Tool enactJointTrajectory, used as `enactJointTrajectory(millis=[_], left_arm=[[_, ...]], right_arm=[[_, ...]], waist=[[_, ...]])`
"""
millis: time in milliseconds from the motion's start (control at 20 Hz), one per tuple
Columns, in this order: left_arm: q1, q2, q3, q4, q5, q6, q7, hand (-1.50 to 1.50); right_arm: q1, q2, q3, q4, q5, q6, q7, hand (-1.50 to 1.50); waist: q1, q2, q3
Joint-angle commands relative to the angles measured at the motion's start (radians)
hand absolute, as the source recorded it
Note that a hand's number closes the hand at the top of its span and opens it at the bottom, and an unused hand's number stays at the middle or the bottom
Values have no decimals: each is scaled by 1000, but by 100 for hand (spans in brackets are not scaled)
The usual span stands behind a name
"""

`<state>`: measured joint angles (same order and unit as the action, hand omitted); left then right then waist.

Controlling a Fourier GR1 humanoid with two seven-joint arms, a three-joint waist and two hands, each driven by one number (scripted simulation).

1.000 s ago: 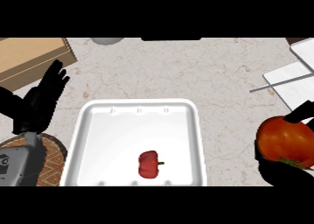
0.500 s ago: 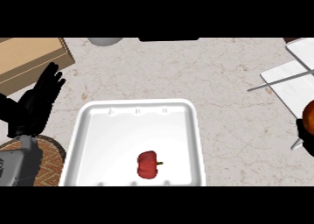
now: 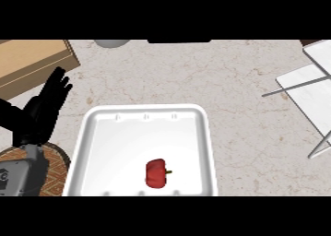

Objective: Pick the tomato from the tray and place it in the tiered shelf

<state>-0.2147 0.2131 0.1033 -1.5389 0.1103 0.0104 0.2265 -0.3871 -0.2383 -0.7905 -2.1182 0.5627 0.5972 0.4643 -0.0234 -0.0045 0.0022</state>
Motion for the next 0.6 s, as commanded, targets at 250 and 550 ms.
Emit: enactJointTrajectory(millis=[250, 550], left_arm=[[-15, 17, 21, 8, 14, -42, -7, 0], [-11, -26, -14, 36, -25, -12, -26, 0]], right_arm=[[91, -224, -154, 279, -153, -37, -215, 150], [83, -268, -172, 407, -76, -163, -187, -150]], waist=[[23, 5, -2], [25, 6, -2]])
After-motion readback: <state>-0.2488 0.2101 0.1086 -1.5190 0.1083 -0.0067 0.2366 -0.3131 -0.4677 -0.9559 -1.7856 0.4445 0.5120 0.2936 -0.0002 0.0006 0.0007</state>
